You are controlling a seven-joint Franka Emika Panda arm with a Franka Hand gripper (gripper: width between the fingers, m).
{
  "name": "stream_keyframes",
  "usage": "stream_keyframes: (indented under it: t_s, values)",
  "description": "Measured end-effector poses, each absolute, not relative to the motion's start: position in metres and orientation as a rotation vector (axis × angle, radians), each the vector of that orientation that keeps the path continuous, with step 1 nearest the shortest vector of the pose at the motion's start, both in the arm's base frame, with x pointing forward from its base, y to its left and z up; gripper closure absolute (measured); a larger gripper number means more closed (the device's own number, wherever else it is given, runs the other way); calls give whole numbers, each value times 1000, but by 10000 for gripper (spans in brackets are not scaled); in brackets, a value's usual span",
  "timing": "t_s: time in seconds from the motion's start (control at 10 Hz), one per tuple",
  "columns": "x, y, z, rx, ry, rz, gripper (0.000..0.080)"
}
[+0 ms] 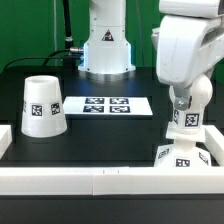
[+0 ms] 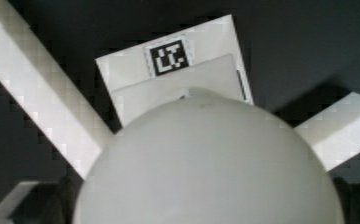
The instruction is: Assemble lamp
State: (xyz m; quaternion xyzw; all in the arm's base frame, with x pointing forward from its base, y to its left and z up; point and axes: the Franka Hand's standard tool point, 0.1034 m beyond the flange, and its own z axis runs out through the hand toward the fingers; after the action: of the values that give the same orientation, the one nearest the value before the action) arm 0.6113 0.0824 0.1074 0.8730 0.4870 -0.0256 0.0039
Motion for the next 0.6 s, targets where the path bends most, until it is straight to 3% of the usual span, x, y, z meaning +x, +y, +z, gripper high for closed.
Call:
stream_keyframes:
  t_s: [0.6]
  values:
    - [612,78,109,2284,2075,-131,100]
